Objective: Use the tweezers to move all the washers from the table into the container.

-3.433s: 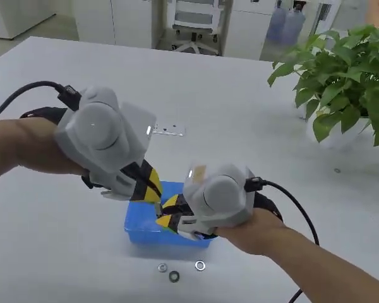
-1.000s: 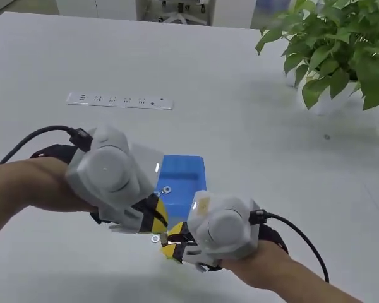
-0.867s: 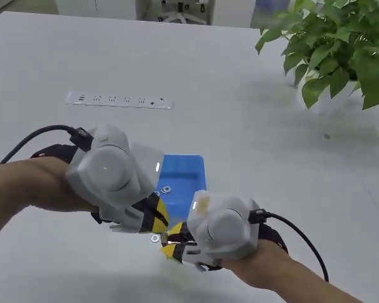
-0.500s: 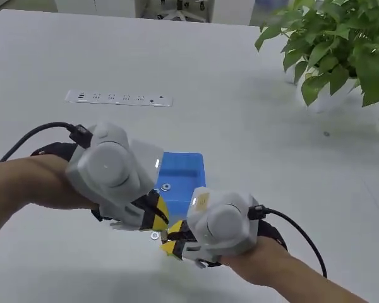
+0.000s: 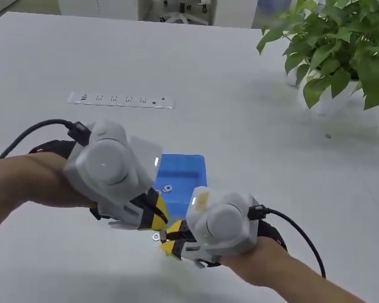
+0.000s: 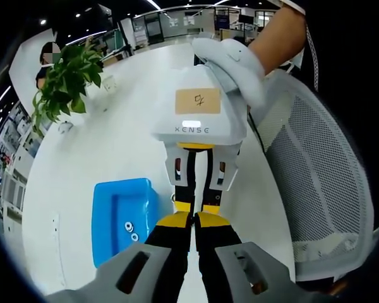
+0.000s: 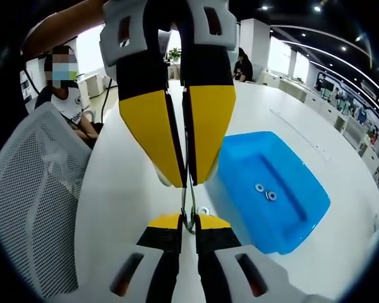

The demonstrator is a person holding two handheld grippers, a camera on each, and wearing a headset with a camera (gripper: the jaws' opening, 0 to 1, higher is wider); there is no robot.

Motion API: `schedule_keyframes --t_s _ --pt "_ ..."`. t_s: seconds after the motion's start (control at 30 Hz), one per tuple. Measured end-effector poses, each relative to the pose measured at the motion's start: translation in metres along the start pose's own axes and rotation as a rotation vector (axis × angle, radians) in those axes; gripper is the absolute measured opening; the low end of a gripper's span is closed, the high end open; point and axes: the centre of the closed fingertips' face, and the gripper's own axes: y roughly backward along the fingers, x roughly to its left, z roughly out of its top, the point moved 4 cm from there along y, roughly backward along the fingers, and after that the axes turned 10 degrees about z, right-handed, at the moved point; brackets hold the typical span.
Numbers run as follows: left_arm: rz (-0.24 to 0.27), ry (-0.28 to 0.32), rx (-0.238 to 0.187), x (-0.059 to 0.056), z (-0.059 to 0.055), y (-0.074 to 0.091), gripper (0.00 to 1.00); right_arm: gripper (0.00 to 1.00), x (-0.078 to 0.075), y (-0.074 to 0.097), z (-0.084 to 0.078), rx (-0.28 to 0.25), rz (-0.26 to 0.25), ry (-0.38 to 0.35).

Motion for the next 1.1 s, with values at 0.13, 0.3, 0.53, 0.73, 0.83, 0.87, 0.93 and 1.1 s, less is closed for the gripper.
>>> schedule_keyframes --t_s 0.13,0.3,0.53,0.73,0.83,0.87,0.93,1.1 --pt "0.005 0.003 -0.003 0.000 0.001 0.005 0.06 0.09 0.001 0.002 0.005 -0.006 -0.003 0.006" --pt "0.017 0.001 -0.007 0.001 0.004 0.013 0.06 0.09 0.002 0.007 0.012 -0.009 -0.010 0.017" --pt "0.038 -0.004 -0.017 0.003 0.010 0.024 0.06 0.09 0.003 0.015 0.022 -0.005 -0.020 0.038" --pt "0.055 -0.013 -0.022 0.007 0.015 0.034 0.06 0.09 0.001 0.021 0.032 -0.005 -0.032 0.057" --pt "0.067 -0.021 -0.022 0.009 0.018 0.039 0.06 0.09 -0.001 0.024 0.038 -0.005 -0.038 0.070" --pt "0.070 -0.022 -0.022 0.010 0.019 0.040 0.06 0.09 -0.001 0.025 0.039 -0.006 -0.040 0.073" --pt "0.079 -0.027 -0.021 0.012 0.020 0.043 0.06 0.09 -0.003 0.026 0.042 -0.009 -0.045 0.075" --pt "0.093 -0.035 -0.020 0.016 0.022 0.047 0.06 0.09 -0.006 0.029 0.047 -0.007 -0.052 0.089"
